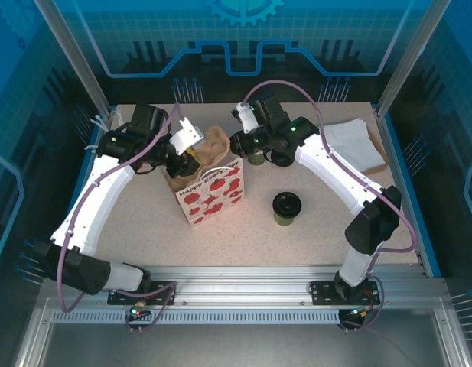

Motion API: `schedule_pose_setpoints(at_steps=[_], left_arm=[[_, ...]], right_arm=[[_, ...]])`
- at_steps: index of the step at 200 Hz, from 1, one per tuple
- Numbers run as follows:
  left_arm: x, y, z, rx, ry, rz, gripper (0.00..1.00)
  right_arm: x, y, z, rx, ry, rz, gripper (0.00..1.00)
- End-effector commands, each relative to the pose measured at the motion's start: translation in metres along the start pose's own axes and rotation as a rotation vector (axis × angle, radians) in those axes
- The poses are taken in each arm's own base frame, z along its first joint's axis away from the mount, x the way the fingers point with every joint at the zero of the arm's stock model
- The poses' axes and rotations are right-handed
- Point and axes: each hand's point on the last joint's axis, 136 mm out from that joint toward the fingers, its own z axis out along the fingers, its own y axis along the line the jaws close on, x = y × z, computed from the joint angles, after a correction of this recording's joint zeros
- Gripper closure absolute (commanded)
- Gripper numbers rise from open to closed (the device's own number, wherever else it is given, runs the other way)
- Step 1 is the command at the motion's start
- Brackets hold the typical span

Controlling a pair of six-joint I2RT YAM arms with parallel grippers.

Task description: Pack the takeout coffee

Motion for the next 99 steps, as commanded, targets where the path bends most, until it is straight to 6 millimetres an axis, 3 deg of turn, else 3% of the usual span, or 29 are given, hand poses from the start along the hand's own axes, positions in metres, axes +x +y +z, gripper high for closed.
schedule_pose_setpoints(at_steps=[1, 99], left_arm=[[0.0003, -0.0028, -0.0015, 0.002, 0.036, 0.025, 0.65], [0.0050, -0.0015, 0.0015, -0.008, 0.081, 0.012, 0.66]], right_arm=[[-0.0106, 0.0016, -0.0181, -0.019, -0.048, 0.011, 0.82], [-0.0069, -0.0049, -0.0207, -0.010, -0.041, 0.012, 0.80]])
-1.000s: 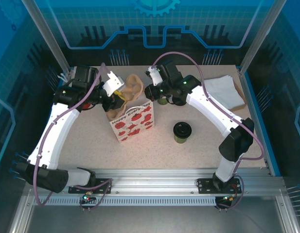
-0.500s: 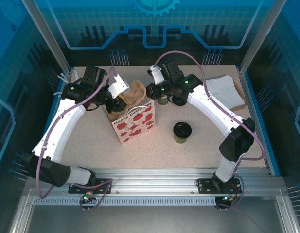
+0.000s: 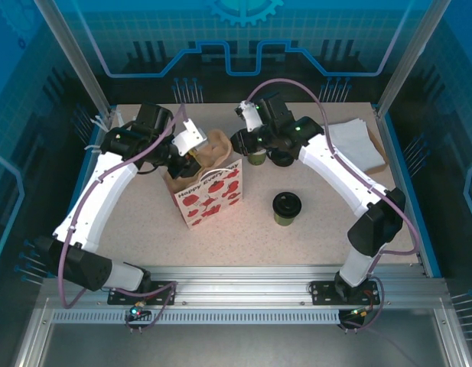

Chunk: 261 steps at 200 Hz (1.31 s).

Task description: Pack the takeout coffee

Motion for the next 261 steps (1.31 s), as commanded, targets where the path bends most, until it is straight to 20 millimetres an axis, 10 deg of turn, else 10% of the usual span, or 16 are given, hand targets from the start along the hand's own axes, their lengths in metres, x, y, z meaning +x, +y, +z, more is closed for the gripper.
schedule_pose_setpoints(at_steps=[1, 149, 261], left_arm=[[0.001, -0.001, -0.002, -0.003, 0.028, 0.013, 0.66], [0.006, -0.002, -0.004, -0.023, 0.053, 0.012, 0.67], [0.006, -0.003, -0.006, -0.031, 0.047, 0.017, 0.67]], right_arm=[[-0.004, 0.000, -0.011, -0.013, -0.021, 0.002, 0.80], [0.023, 0.021, -0.033, -0.199, 0.013, 0.037, 0.66], [0.034, 0.027, -0.012, -0.266, 0.064, 0.085, 0.63]])
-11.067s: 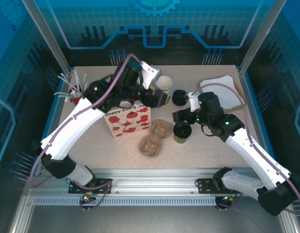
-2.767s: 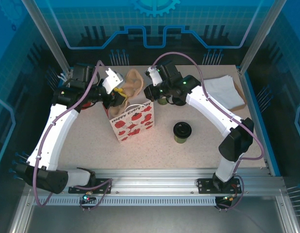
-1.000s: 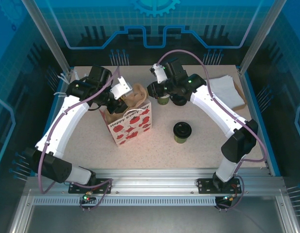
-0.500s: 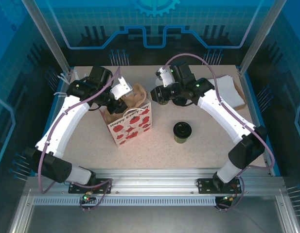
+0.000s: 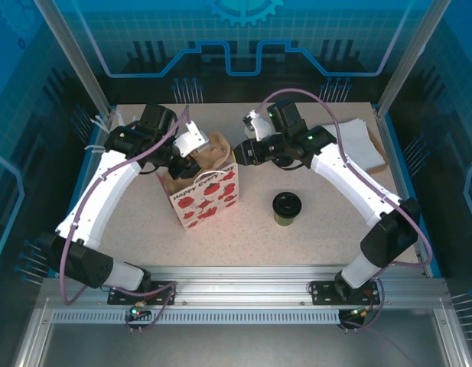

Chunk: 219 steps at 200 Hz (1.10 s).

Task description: Pack the takeout coffee

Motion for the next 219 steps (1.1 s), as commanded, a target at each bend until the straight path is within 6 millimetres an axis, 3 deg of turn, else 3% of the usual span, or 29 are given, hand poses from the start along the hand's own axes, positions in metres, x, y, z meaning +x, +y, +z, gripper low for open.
schedule_pose_setpoints(at_steps=[1, 45, 133, 219], left_arm=[[-0.001, -0.005, -0.012, -0.013, -0.010, 0.019, 0.67], [-0.002, -0.005, -0.015, -0.021, -0.016, 0.019, 0.67], [0.004, -0.007, -0.019, -0.034, -0.002, 0.013, 0.67], [0.015, -0.010, -0.012, -0.016, 0.050, -0.005, 0.67]], right_arm=[[0.002, 0.001, 0.010, -0.037, 0.015, 0.019, 0.63], [0.005, -0.009, 0.016, -0.010, 0.029, 0.031, 0.65], [0.003, -0.026, 0.016, 0.071, 0.018, 0.049, 0.78], [0.001, -0.024, 0.016, 0.077, 0.010, 0.048, 0.81]])
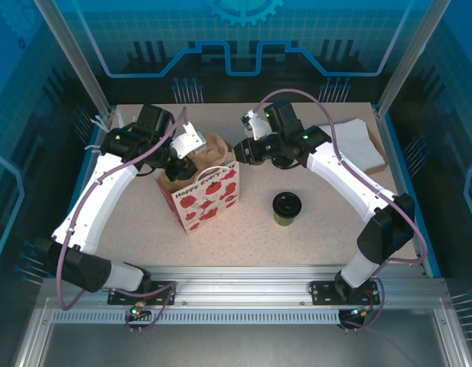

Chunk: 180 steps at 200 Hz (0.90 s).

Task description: Pack the takeout coffee

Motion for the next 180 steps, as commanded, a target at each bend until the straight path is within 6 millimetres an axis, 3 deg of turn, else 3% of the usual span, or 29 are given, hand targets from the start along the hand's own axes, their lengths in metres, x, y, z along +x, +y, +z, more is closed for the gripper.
schedule_pose_setpoints(at_steps=[1, 180], left_arm=[[0.010, -0.009, -0.002, 0.012, 0.038, -0.003, 0.67], [0.019, -0.008, 0.010, -0.018, 0.103, -0.068, 0.67]], right_arm=[[0.004, -0.011, 0.003, 0.046, 0.016, 0.026, 0.81], [0.001, -0.002, 0.002, 0.060, -0.019, 0.002, 0.72]])
